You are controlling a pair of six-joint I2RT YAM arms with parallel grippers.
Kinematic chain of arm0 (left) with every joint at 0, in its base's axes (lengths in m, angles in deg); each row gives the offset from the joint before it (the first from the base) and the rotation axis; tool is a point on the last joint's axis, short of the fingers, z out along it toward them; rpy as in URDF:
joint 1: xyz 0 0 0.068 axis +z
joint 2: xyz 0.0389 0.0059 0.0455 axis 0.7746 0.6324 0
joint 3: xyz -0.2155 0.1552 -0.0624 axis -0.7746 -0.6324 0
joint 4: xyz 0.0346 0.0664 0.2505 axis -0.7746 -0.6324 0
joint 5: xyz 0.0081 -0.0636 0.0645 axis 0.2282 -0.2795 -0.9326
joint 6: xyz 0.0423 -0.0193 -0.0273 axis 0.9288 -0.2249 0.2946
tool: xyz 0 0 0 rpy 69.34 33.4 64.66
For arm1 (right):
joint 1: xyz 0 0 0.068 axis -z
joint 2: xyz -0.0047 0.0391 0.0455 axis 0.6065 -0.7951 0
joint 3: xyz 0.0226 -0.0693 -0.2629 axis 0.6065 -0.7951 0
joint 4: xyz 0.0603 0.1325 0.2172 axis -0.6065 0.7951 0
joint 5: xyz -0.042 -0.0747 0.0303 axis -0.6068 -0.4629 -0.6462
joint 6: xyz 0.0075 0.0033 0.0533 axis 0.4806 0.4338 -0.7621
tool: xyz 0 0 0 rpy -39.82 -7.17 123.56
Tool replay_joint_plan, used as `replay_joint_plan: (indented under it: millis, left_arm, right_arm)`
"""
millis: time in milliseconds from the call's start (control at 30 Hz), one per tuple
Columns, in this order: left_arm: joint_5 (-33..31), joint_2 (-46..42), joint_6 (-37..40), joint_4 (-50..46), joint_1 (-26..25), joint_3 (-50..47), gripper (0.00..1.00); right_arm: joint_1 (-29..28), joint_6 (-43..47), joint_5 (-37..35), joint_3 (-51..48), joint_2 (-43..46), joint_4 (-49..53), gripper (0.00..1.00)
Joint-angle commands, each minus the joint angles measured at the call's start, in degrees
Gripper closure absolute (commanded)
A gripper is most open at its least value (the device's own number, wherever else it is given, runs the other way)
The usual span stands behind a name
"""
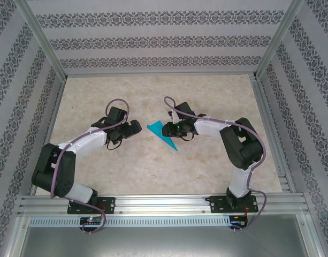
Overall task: Fold a paper plane with a square sheet of paper (pick it up from the middle)
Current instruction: Fold the wing for the fifth time at the center of the table.
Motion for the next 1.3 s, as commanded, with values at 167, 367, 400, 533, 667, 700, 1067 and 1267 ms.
replay_joint_plan:
  millis: [167,367,400,533,667,700,1067,1267]
  left_arm:
    - [4.83,0.16,0.85,3.04,0.55,-0.95,0.02]
    - [12.87,1.39,-0.23,10.11,-1.12,-2.53,0.07]
    - [13.55,1.88,-0.80,11.01,-1.86,-2.41,0.08]
    - [15.89,5.30,-4.27,16.87,-4.23,-2.41,0.14]
    - [17.78,9.81,-7.90,22.75,-5.73,-1.66,0.24]
    - [18.18,10.93,-8.72,23.92,-6.12,-1.38,0.27]
    - [19.20,16.50,-12.38,29.57,-7.03,-0.46,0.59]
    - [19.52,17.63,-12.57,29.66,-7.05,0.21,0.71]
  right_arm:
    - [-1.80,0.30,7.40,-2.01,2.96,-2.52,0.66]
    - [-2.85,-0.03,7.91,-3.97,3.64,-3.27,0.66]
    - [-2.96,-0.08,7.55,-4.30,3.76,-3.26,0.66]
    - [-2.95,-0.08,7.26,-5.04,3.99,-3.60,0.67]
    - [-2.94,-0.14,6.99,-5.16,4.12,-3.56,0.67]
    - [-2.96,-0.15,6.95,-5.13,4.14,-3.62,0.67]
    - [-2.94,-0.08,6.55,-4.65,6.50,-3.19,0.67]
    - [-2.88,-0.61,5.23,-4.86,9.18,-2.88,0.66]
